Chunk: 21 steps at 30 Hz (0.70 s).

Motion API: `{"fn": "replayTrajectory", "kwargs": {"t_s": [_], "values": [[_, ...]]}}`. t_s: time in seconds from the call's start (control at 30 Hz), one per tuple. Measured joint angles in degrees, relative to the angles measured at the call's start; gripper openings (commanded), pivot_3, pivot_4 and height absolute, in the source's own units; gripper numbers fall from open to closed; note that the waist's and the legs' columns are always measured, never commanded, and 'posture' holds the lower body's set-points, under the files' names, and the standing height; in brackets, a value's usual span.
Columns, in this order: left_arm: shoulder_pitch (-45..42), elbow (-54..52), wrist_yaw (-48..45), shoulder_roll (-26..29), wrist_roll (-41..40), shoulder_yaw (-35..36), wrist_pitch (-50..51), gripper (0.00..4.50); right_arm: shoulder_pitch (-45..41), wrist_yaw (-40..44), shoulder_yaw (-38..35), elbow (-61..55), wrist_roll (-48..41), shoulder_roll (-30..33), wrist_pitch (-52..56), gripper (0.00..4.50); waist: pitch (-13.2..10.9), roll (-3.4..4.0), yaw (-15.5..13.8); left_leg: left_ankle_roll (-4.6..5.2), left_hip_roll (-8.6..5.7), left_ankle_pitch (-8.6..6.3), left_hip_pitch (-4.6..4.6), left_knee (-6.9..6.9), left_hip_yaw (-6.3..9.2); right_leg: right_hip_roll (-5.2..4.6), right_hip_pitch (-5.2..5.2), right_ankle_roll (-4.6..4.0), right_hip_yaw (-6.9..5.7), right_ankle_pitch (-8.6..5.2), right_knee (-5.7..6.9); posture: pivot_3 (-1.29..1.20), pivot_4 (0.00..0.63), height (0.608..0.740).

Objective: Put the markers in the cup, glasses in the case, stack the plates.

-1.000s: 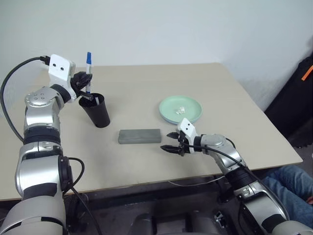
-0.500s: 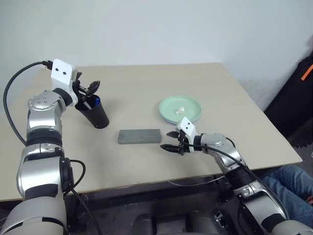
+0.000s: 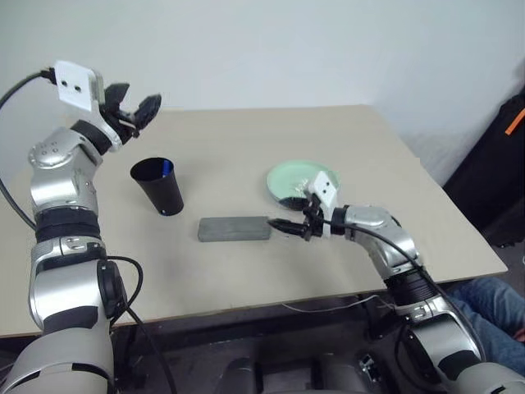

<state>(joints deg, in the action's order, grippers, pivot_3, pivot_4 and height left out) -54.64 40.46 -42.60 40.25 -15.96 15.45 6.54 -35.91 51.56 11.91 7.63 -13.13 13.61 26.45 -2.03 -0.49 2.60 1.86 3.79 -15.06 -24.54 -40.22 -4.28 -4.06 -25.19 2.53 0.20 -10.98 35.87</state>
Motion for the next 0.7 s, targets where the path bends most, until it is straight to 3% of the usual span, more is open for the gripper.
{"fn": "replayTrajectory", "kwargs": {"t_s": [0.37, 0.7], "values": [[31.2, -35.8, -4.8, 1.1, -12.3, 2.9, 21.6, 3.44, 5.1, -0.9, -4.9, -9.7, -4.4, 8.0, 5.9, 3.37, 0.0, 0.03, 0.0, -0.01, 0.02, 0.00, 0.04, 0.00, -0.03, -0.01, -0.04, -0.01, 0.04, 0.00, 0.06, 0.00, 0.000, 0.740], [46.3, -42.0, -0.7, 0.7, -10.3, 5.0, 20.3, 3.44, 8.4, -1.7, -9.1, -10.4, -5.8, 14.2, 8.0, 3.37, 0.0, 0.05, -0.1, 0.05, 0.02, -0.02, 0.15, 0.01, -0.04, -0.01, 0.02, -0.04, 0.05, 0.01, 0.06, 0.00, 0.000, 0.740]]}}
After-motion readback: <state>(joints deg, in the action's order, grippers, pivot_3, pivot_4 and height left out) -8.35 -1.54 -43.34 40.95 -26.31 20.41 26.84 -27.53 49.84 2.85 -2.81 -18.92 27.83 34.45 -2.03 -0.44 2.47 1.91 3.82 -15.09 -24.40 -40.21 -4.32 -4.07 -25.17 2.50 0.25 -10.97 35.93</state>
